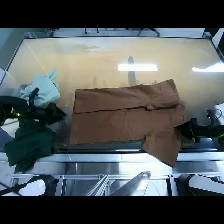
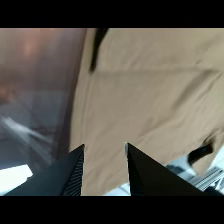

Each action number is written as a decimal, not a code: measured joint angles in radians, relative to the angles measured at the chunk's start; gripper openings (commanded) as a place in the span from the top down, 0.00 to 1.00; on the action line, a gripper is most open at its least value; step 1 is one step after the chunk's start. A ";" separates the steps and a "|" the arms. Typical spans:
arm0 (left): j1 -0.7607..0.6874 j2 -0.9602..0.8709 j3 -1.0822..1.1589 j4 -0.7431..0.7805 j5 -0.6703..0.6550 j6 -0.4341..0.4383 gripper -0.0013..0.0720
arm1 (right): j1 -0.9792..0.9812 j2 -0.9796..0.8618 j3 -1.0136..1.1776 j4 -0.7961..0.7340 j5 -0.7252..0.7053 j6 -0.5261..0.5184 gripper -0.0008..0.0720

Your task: Fold the shirts.

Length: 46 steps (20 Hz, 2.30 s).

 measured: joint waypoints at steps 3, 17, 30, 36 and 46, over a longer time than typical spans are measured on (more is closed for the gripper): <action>-0.003 0.068 -0.119 0.034 -0.021 -0.019 0.59 | 0.000 0.000 0.000 0.000 0.000 -0.004 0.50; -0.255 -0.096 -0.172 0.110 0.005 -0.068 0.96 | -0.012 0.000 -0.001 0.006 0.005 -0.014 0.46; -0.309 -0.117 -0.092 0.138 -0.016 -0.053 0.96 | -0.200 0.002 -0.100 -0.018 0.103 0.092 0.31; -0.308 -0.117 -0.090 0.137 -0.018 -0.053 0.96 | -0.106 0.000 -0.106 -0.121 0.114 0.086 0.96; -0.178 -0.054 -0.003 0.200 0.086 -0.053 0.96 | -0.152 0.095 0.098 -0.161 0.330 0.092 0.97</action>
